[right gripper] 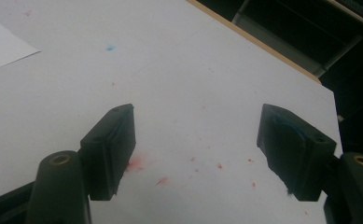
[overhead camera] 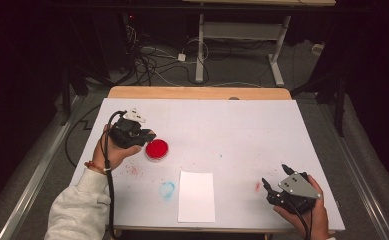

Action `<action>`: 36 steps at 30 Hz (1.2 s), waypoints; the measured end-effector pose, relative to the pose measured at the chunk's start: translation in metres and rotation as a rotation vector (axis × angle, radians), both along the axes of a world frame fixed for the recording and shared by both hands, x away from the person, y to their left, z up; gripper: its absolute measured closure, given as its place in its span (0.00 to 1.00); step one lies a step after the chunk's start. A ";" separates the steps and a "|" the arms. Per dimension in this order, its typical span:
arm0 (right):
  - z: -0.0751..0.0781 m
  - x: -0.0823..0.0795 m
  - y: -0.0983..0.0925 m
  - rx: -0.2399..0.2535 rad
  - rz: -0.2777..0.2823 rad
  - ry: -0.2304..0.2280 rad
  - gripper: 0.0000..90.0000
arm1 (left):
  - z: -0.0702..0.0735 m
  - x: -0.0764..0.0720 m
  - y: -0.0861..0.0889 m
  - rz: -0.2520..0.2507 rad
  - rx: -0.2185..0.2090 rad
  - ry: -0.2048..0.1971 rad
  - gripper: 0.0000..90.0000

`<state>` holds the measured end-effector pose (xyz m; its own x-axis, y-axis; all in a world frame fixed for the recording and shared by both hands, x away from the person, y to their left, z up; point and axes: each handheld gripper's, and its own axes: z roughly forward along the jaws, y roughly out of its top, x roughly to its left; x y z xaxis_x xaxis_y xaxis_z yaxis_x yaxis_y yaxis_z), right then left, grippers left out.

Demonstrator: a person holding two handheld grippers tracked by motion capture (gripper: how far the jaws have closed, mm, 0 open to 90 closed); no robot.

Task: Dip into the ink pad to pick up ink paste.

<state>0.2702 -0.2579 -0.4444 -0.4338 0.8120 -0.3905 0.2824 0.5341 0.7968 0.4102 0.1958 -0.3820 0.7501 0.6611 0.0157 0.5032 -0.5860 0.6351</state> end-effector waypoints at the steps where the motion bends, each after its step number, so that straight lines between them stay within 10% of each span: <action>1: 0.000 0.000 0.000 0.000 0.001 0.001 0.32 | -0.003 0.002 -0.001 -0.001 0.005 0.009 0.82; 23: -0.003 0.002 0.000 -0.023 0.006 0.023 0.32 | -0.062 0.032 -0.022 -0.030 0.118 0.178 0.82; 36: -0.003 0.002 -0.001 -0.026 -0.002 0.030 0.32 | -0.068 0.035 -0.018 -0.009 0.063 0.204 0.82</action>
